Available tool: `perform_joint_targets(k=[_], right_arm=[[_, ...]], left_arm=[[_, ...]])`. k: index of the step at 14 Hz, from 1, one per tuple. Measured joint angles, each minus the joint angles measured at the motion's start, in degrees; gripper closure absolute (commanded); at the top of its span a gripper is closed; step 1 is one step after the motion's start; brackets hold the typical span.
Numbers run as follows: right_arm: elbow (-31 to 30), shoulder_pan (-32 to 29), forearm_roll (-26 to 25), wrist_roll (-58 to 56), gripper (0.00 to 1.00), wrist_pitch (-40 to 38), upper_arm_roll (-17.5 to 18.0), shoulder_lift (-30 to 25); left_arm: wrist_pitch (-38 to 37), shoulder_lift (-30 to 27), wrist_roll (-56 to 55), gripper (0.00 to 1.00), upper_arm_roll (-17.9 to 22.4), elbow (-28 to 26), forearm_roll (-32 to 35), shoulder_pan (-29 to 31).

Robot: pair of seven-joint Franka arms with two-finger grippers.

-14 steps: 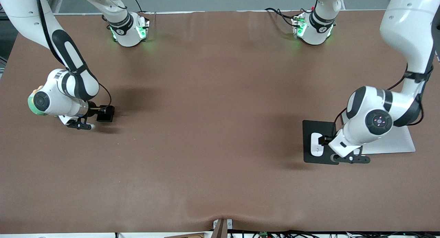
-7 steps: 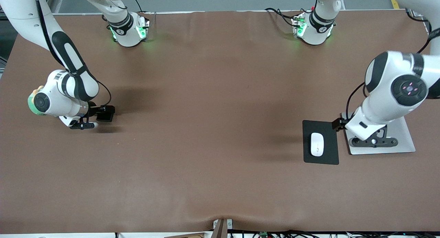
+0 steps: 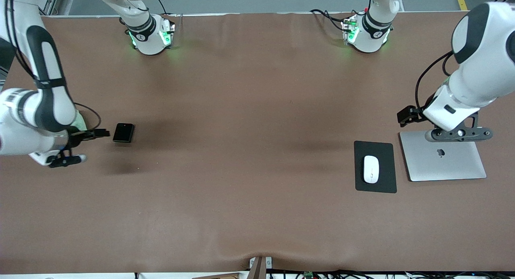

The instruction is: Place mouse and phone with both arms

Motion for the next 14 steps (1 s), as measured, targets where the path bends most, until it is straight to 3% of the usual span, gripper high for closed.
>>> perform_joint_targets(k=[4,8,14], right_arm=[[9.9,0.0,-0.6,0.0,0.0,-6.1,0.3,0.4],[20.7,0.0,-1.6,2.3,0.0,-14.1,0.0,0.4],[29.7,-0.1,-2.3,9.2,0.0,-17.3,-0.1,0.4]], left_arm=[[-2.1,-1.9,0.5,0.0,0.9,1.2,-2.2,-0.4],[-4.7,-5.0,4.6,0.0,13.1,1.7,-3.1,-10.5],[-10.3,-9.2,7.4,0.0,19.7,1.9,-3.3,-15.2]])
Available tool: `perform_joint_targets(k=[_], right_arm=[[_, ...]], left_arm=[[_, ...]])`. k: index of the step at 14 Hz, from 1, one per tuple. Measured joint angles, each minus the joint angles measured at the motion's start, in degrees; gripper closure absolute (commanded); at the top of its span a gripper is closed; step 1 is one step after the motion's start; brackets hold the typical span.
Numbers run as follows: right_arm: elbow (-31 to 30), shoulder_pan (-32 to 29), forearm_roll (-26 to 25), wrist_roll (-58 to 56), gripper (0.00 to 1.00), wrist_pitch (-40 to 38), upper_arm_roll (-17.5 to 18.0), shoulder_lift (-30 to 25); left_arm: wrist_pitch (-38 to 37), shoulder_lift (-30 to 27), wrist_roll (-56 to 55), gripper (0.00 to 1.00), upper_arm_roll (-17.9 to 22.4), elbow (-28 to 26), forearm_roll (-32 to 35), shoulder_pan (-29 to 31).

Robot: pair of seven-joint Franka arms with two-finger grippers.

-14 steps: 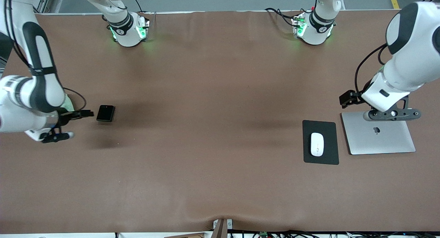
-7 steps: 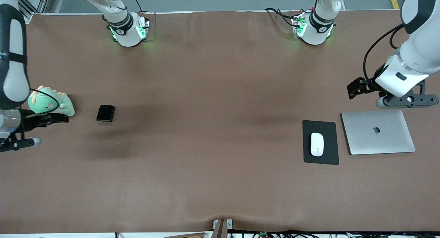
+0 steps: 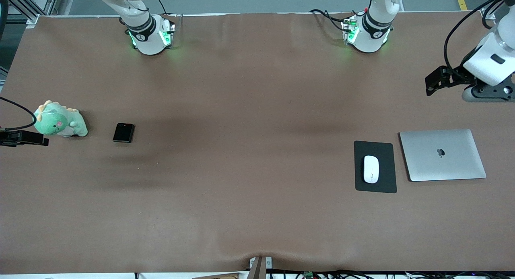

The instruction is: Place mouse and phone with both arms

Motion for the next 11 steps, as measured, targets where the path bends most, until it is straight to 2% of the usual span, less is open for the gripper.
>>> perform_joint_targets(k=[5,8,11], right_arm=[[7.4,2.0,0.0,0.2,0.0,-10.0,0.6,-2.1],[7.7,4.7,0.0,5.1,0.0,-17.0,0.8,-7.5],[5.2,5.7,0.0,9.3,0.0,-18.6,1.0,-10.8]], left_arm=[[-3.1,-1.5,0.2,0.0,0.6,0.6,-0.7,-0.5],[-6.5,-1.9,3.7,0.0,3.4,1.7,-0.8,-2.2],[-7.0,-1.9,7.7,0.0,5.9,2.1,-0.9,-2.5]])
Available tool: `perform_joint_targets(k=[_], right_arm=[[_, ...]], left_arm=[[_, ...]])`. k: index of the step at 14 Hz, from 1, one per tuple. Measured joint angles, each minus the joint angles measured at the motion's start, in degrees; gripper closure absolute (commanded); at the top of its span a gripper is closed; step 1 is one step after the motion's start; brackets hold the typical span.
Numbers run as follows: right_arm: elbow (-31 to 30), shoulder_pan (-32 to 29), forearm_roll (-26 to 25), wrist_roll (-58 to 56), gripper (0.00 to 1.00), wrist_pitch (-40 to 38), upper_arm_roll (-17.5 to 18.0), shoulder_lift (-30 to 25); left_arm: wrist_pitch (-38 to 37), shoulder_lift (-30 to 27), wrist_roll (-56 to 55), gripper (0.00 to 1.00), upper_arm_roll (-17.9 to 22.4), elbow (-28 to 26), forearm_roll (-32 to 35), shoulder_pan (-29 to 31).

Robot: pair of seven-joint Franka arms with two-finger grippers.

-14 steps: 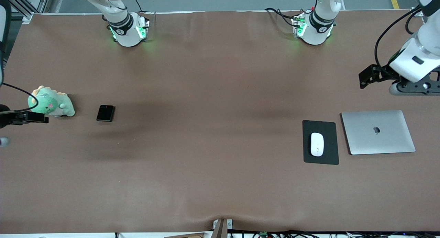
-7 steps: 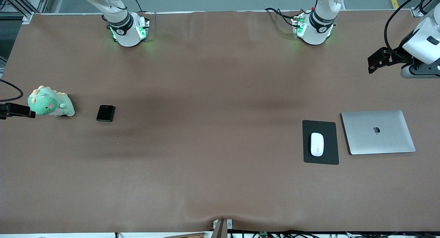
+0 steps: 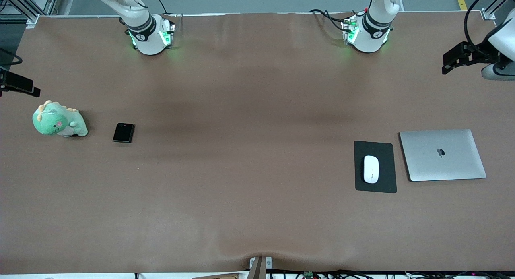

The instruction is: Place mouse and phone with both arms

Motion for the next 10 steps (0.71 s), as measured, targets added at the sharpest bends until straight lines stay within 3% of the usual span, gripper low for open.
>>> perform_joint_targets(k=[2,7,10], right_arm=[[-5.1,0.2,0.0,0.1,0.0,2.5,0.0,-3.1],[-25.1,2.3,-0.1,0.1,0.0,11.1,0.4,-17.6],[-27.6,3.4,-0.1,-0.4,0.0,12.9,0.7,-20.1]], left_arm=[[0.0,0.0,0.0,0.0,0.0,0.6,0.0,-0.2],[2.3,1.0,-0.3,0.0,-0.3,0.9,-1.7,-0.5],[4.0,2.1,-0.9,0.0,-0.2,0.9,-1.9,0.0]])
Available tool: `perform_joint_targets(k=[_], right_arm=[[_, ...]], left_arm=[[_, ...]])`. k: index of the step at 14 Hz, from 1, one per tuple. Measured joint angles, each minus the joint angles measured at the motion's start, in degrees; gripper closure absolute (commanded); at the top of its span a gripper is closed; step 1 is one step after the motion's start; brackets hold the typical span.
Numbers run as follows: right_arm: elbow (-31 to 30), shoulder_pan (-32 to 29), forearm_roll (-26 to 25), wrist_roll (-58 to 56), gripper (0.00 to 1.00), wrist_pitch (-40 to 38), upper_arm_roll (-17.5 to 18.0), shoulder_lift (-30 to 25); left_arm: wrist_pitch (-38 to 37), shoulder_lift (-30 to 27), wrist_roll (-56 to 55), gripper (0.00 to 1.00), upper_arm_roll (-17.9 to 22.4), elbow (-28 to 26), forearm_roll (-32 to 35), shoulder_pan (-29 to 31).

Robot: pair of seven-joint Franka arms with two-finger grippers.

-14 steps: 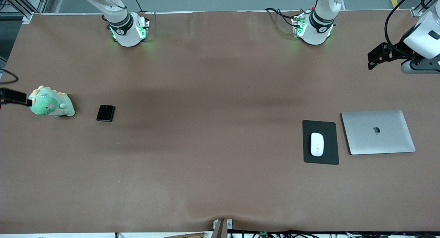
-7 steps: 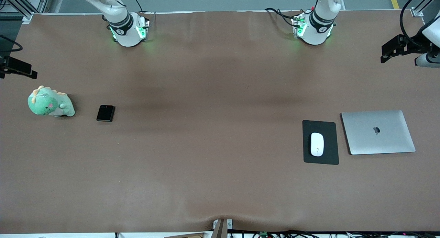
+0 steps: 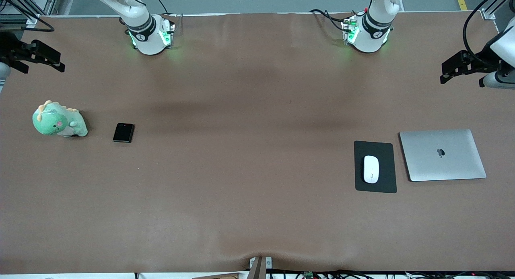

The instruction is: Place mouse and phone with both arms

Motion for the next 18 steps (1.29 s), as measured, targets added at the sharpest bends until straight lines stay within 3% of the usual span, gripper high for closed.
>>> perform_joint_targets(k=[6,18], right_arm=[[5.8,0.2,-0.1,-4.8,0.0,1.0,-0.6,3.6],[6.3,0.0,-0.1,-5.1,0.0,0.8,-0.8,4.3]], left_arm=[[0.9,0.6,-0.2,0.0,0.0,0.0,-0.1,0.1],[2.3,2.1,-0.2,0.0,-0.5,0.1,-0.1,-0.2]])
